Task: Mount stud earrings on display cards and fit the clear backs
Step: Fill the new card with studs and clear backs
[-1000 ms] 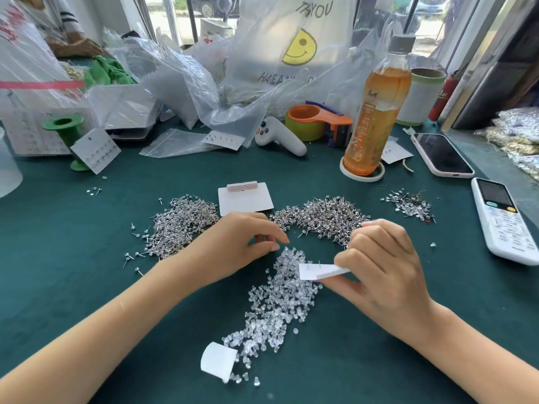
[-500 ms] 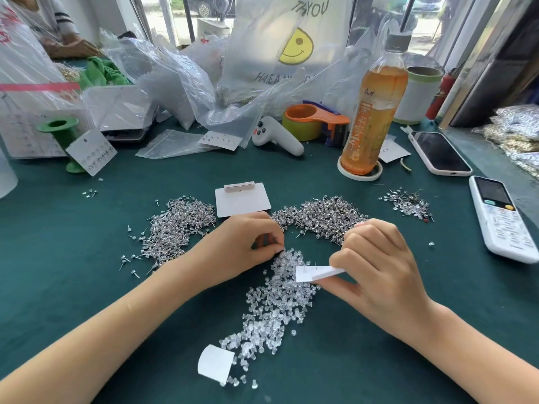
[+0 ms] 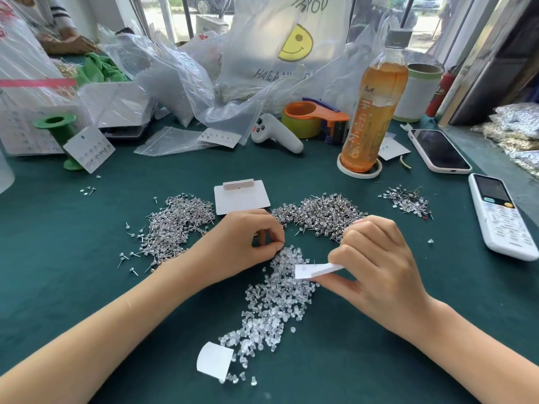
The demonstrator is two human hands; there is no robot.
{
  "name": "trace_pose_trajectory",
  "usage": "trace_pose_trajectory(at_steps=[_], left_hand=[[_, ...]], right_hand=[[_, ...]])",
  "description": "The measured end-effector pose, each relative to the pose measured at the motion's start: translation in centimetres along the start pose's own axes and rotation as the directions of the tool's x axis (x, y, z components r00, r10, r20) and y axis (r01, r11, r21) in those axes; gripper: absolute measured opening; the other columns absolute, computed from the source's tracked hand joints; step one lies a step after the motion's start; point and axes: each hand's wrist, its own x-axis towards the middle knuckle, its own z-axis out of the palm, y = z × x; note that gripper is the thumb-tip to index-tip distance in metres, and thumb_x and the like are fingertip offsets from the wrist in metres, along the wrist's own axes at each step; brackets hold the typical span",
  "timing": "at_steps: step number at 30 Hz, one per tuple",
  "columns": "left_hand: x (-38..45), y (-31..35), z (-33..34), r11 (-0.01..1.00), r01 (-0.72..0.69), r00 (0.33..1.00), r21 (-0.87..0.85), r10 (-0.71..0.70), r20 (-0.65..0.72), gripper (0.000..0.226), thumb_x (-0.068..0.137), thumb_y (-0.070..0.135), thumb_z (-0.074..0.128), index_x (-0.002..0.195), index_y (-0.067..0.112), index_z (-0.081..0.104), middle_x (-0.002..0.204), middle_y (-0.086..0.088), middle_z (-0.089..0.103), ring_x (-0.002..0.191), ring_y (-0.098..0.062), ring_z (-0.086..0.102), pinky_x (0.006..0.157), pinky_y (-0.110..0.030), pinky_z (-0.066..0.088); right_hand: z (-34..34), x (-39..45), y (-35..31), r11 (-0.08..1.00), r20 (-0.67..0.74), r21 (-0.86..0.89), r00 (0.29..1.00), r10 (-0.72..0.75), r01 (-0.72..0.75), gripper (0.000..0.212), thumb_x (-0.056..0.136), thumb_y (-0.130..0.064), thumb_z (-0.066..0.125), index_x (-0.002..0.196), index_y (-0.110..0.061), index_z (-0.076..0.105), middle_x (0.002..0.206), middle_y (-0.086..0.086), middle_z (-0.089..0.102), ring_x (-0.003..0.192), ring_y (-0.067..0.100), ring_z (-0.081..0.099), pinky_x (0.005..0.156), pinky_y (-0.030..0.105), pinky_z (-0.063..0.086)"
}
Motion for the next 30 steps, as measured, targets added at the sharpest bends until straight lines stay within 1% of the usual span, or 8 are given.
trace_pose_trajectory(at_steps=[4, 7, 11, 14, 18, 22, 27, 30], left_hand=[[0.0, 0.4, -0.2, 0.962, 0.082, 0.994, -0.259, -0.098, -0.047, 0.01, 0.078, 0.003, 0.073, 0.082, 0.013, 0.07, 0.077, 0.005, 0.071, 0.063, 0.001, 0.062, 0.06, -0.006, 0.042], [0.0, 0.9, -0.5, 0.891, 0.117, 0.992, -0.439, -0.125, 0.009, 0.012, 0.078, 0.001, 0.073, 0.08, 0.011, 0.069, 0.08, -0.001, 0.072, 0.072, -0.012, 0.068, 0.066, -0.016, 0.05], [-0.2, 1.9, -0.8, 0.814, 0.161, 0.986, -0.558, -0.113, 0.119, 0.012, 0.079, -0.001, 0.073, 0.081, 0.009, 0.069, 0.08, -0.002, 0.073, 0.073, -0.012, 0.067, 0.07, -0.02, 0.054], [-0.5, 2.5, -0.5, 0.788, 0.188, 0.98, -0.586, -0.113, 0.163, 0.008, 0.079, -0.002, 0.071, 0.082, 0.004, 0.068, 0.085, -0.005, 0.075, 0.075, -0.013, 0.068, 0.071, -0.021, 0.055], [-0.6, 3.0, -0.2, 0.784, 0.209, 0.975, -0.584, -0.124, 0.182, 0.008, 0.078, -0.002, 0.072, 0.08, 0.004, 0.068, 0.085, -0.009, 0.073, 0.074, -0.018, 0.067, 0.071, -0.027, 0.055], [-0.7, 3.1, -0.4, 0.774, 0.225, 0.971, -0.591, -0.125, 0.206, 0.012, 0.077, 0.0, 0.074, 0.08, 0.011, 0.072, 0.081, -0.005, 0.074, 0.07, -0.01, 0.067, 0.067, -0.019, 0.053], [-0.8, 3.4, -0.4, 0.785, 0.252, 0.958, -0.567, -0.121, 0.258, 0.008, 0.078, 0.002, 0.075, 0.084, 0.004, 0.072, 0.08, -0.008, 0.073, 0.069, -0.011, 0.066, 0.067, -0.019, 0.053], [-0.9, 3.5, -0.4, 0.794, 0.26, 0.953, -0.549, -0.12, 0.279, 0.007, 0.078, 0.004, 0.075, 0.085, 0.006, 0.072, 0.078, -0.003, 0.072, 0.067, -0.009, 0.065, 0.064, -0.016, 0.049]], right_hand=[[0.0, 0.1, -0.1, 0.999, -0.001, -0.019, 0.999, -0.035, 0.035, 0.034, 0.089, -0.033, 0.068, 0.071, -0.013, 0.048, 0.066, 0.002, 0.049, 0.073, 0.022, 0.047, 0.083, 0.03, 0.039], [0.0, 0.2, -0.1, 0.996, 0.006, -0.043, 0.997, -0.072, 0.073, 0.031, 0.09, -0.032, 0.066, 0.075, -0.014, 0.046, 0.064, 0.002, 0.05, 0.073, 0.021, 0.048, 0.084, 0.031, 0.041], [0.0, 0.2, -0.2, 0.992, 0.017, -0.052, 0.994, -0.113, 0.113, 0.031, 0.091, -0.031, 0.064, 0.07, -0.013, 0.052, 0.064, 0.002, 0.052, 0.073, 0.022, 0.051, 0.085, 0.032, 0.041], [0.1, 0.3, -0.3, 0.988, 0.022, -0.068, 0.99, -0.139, 0.14, 0.032, 0.093, -0.033, 0.063, 0.071, -0.013, 0.05, 0.063, 0.002, 0.051, 0.073, 0.022, 0.051, 0.084, 0.032, 0.041], [0.0, 0.4, -0.4, 0.987, 0.035, -0.078, 0.99, -0.139, 0.141, 0.039, 0.093, -0.034, 0.062, 0.061, -0.011, 0.059, 0.063, 0.002, 0.051, 0.072, 0.022, 0.051, 0.083, 0.032, 0.042], [0.1, 0.5, -0.5, 0.986, 0.041, -0.084, 0.989, -0.14, 0.143, 0.04, 0.092, -0.032, 0.063, 0.059, -0.011, 0.06, 0.062, 0.002, 0.052, 0.071, 0.022, 0.052, 0.082, 0.032, 0.043], [0.0, 0.4, -0.5, 0.982, 0.04, -0.091, 0.986, -0.161, 0.164, 0.038, 0.092, -0.031, 0.064, 0.059, -0.011, 0.06, 0.061, 0.002, 0.051, 0.071, 0.022, 0.052, 0.084, 0.031, 0.042], [0.0, 0.4, -0.5, 0.977, 0.039, -0.095, 0.982, -0.186, 0.189, 0.037, 0.092, -0.03, 0.064, 0.06, -0.012, 0.059, 0.061, 0.001, 0.05, 0.07, 0.022, 0.052, 0.087, 0.03, 0.041]])
